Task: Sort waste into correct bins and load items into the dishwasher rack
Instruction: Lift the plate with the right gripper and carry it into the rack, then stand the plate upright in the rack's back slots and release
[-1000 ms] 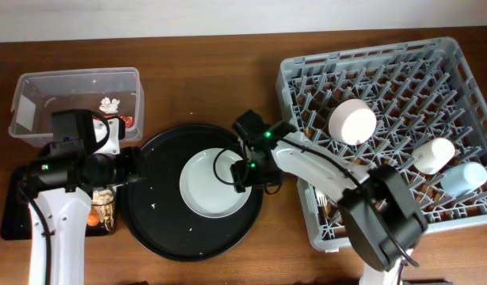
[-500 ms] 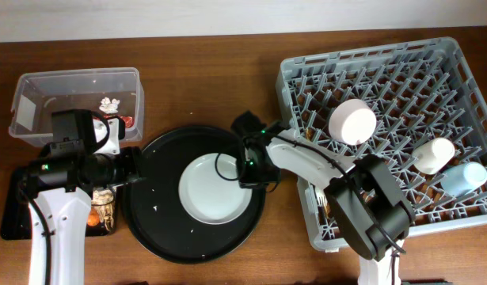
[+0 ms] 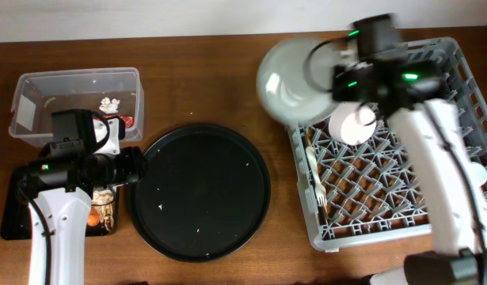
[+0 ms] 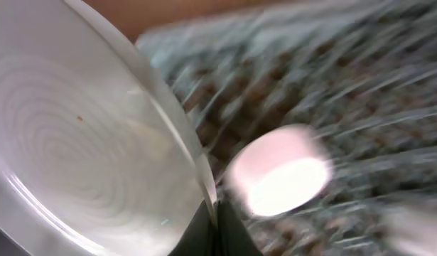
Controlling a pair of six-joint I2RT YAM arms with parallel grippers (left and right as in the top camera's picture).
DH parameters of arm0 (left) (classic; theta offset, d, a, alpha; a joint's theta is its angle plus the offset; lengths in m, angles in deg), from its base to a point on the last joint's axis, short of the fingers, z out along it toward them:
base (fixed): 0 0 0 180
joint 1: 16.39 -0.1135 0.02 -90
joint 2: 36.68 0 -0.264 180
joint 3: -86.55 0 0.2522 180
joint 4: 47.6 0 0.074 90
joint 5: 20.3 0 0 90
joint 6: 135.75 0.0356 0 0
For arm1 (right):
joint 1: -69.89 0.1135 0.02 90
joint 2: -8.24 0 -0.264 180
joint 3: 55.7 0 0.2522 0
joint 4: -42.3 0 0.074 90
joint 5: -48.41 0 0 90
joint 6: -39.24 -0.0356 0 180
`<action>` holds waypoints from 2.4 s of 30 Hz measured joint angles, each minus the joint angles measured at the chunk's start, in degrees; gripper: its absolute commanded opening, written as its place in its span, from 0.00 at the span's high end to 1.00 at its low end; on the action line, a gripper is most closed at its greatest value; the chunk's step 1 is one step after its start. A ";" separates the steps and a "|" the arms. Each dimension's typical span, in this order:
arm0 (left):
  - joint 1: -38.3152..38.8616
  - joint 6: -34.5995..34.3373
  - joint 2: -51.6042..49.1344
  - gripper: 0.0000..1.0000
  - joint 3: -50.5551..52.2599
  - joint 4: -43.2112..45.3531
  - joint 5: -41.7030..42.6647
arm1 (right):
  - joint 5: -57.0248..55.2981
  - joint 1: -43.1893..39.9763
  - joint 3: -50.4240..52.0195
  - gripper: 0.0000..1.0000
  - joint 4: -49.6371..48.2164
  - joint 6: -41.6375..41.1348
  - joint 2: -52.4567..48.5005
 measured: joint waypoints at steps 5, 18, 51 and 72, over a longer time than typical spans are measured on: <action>0.00 0.00 0.00 0.43 0.00 0.00 0.00 | -15.63 -7.69 -0.44 0.96 -4.74 5.70 -0.81; 0.00 -0.20 0.00 0.37 0.00 0.00 0.04 | -48.68 -12.04 -0.39 0.96 -8.37 9.62 -15.41; 0.00 -0.37 0.00 0.13 0.00 0.02 0.02 | -26.53 -2.34 0.48 0.00 6.01 -1.25 -6.60; 20.06 -1.25 -5.46 0.01 -4.09 -1.97 -8.74 | 19.45 -20.74 9.88 0.01 21.38 11.96 6.34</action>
